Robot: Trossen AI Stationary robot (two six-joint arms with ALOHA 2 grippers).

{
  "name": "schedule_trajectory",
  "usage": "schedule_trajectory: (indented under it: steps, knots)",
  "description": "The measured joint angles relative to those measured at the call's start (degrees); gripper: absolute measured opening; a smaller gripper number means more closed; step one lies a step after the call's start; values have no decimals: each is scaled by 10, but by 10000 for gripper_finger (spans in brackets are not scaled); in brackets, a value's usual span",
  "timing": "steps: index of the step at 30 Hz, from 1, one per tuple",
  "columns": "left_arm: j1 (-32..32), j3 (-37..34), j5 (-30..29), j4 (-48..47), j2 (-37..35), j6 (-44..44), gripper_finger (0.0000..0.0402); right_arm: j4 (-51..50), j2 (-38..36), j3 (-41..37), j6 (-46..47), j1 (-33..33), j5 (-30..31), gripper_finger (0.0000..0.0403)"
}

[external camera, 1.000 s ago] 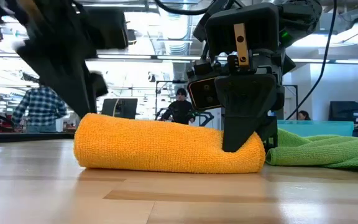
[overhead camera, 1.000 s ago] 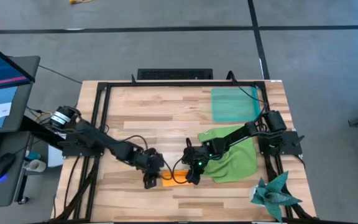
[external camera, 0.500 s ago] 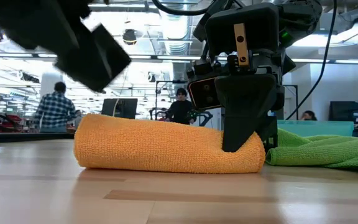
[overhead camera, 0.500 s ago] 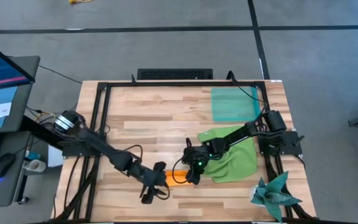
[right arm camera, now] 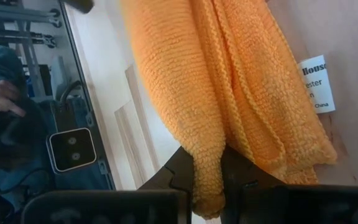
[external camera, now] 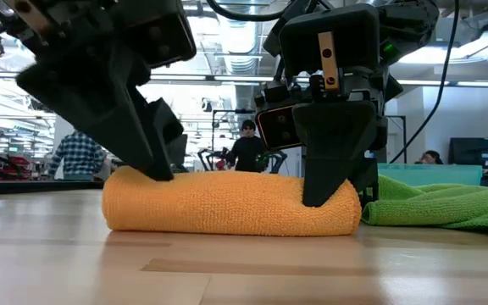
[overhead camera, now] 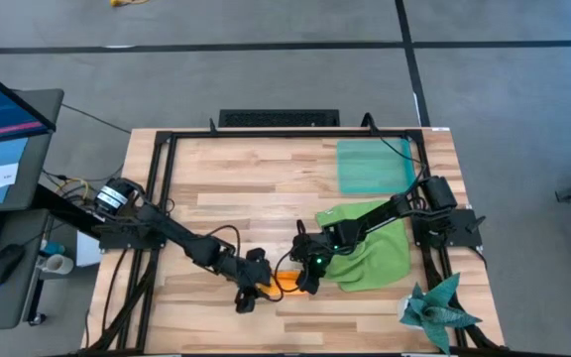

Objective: Roll microfiber towels into tight, uniform cylinder then place into a basket
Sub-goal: Roll the orange towel

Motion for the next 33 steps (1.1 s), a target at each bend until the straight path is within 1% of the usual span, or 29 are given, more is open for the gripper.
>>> schedule_trajectory:
  steps: [4,8,11,17,21,25,30,33]
  knots:
    - [2,0,-16,-7,7,-15,148,0,0,0,1,0,0,56]
    - [8,2,-19,-6,29,-25,148,1,0,0,1,0,-4,56]
    - [8,2,-21,1,43,-48,148,1,0,0,1,0,-6,56]
    - [9,3,-14,-16,45,-111,148,1,0,0,-2,0,-5,56]
    - [8,3,-17,-18,46,-123,148,1,0,0,-4,0,8,58]
    - [8,2,-35,-15,46,-121,148,0,0,0,-7,1,17,79]
    - [12,2,-34,-15,47,-118,148,2,0,0,-12,1,17,125]
    - [13,1,-33,-15,47,-118,148,4,0,0,-13,-4,6,147]
